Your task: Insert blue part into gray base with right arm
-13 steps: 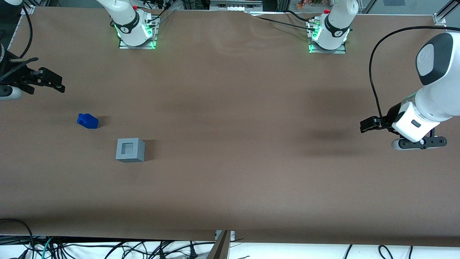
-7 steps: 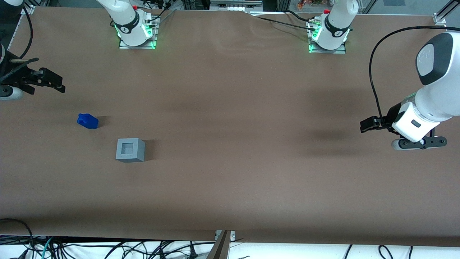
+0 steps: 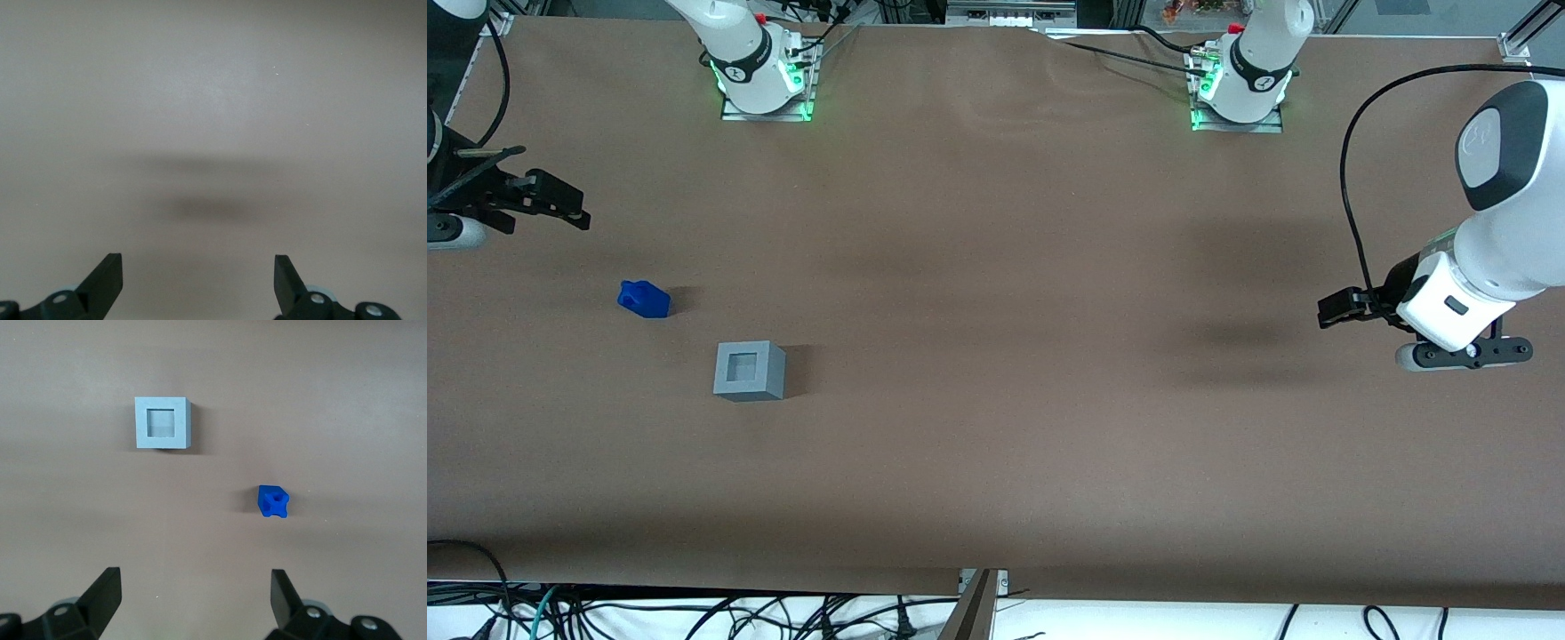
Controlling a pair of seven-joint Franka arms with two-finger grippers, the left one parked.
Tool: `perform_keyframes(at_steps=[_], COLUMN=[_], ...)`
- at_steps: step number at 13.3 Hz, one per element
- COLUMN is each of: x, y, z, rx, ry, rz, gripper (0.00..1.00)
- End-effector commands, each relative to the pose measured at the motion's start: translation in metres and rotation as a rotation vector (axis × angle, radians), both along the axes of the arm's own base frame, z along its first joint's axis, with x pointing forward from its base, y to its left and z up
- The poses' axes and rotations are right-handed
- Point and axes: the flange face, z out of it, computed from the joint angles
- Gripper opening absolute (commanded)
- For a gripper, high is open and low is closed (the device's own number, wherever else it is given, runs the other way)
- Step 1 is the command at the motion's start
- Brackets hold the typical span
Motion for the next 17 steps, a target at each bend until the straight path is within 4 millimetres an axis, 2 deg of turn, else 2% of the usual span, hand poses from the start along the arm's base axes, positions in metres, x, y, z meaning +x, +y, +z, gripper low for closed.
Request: perform_keyframes(at_steps=[1,4,5,7,8,10,13,14,17], x=[0.0,0.004,0.008,0.008,0.015,0.024,0.028,0.031,0.028], y=[0.0,-0.005,-0.01,-0.01,-0.016,-0.057,-0.127,-0.135,-0.139], z=[-0.001,-0.01,-0.025,-0.035,-0.057,-0.104,-0.175,-0.193,-0.256], rx=[-0.007,-0.006,-0.004,-0.004,-0.006,-0.022,-0.026,-0.038,-0.04], ry=[0.003,0.019,0.048,0.09,0.127,0.192,0.156,0.121,0.143], rz=[0.0,-0.001,-0.006,-0.009,-0.016,-0.071,-0.028,-0.033,-0.057], gripper=[0.99,0.99,0.99,0.99,0.99,0.99,0.99,0.99,0.99])
